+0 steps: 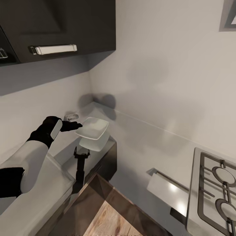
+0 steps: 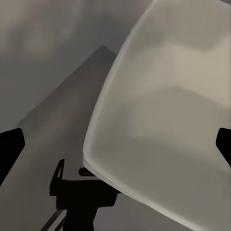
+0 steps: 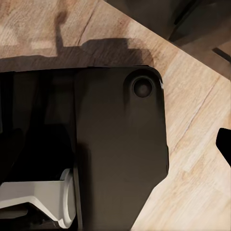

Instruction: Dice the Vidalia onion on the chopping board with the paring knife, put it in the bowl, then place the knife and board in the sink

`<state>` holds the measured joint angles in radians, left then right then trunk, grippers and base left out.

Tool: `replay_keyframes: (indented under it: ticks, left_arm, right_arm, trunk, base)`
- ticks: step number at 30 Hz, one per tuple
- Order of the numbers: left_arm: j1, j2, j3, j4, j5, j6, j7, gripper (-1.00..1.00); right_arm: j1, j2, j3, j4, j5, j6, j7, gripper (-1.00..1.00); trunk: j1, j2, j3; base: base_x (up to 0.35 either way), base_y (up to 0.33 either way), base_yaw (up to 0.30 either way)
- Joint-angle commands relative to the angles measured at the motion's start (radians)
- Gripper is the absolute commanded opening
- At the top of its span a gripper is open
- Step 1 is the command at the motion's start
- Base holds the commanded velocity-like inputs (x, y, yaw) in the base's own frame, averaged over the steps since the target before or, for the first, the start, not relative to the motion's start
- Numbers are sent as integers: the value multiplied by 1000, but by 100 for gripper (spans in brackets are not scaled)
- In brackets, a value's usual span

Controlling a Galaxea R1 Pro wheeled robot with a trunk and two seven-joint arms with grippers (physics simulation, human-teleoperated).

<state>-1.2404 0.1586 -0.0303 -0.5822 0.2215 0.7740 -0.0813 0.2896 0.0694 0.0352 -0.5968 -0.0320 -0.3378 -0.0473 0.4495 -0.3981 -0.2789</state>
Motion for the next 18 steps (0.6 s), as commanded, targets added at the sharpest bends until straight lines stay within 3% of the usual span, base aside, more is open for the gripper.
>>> replay_keyframes:
  ticks: [1, 18]
  left_arm:
    - [-1, 1, -3, -1, 4, 4, 0, 100]
    - [-1, -2, -3, 0, 4, 2, 1, 100]
  right_arm:
    - [0, 0, 4, -1, -3, -1, -5, 100]
    - [0, 0, 4, -1, -3, -1, -5, 100]
  trunk:
    - [1, -2, -3]
    - [1, -2, -31]
  base:
    - [0, 0, 0]
    - [0, 0, 0]
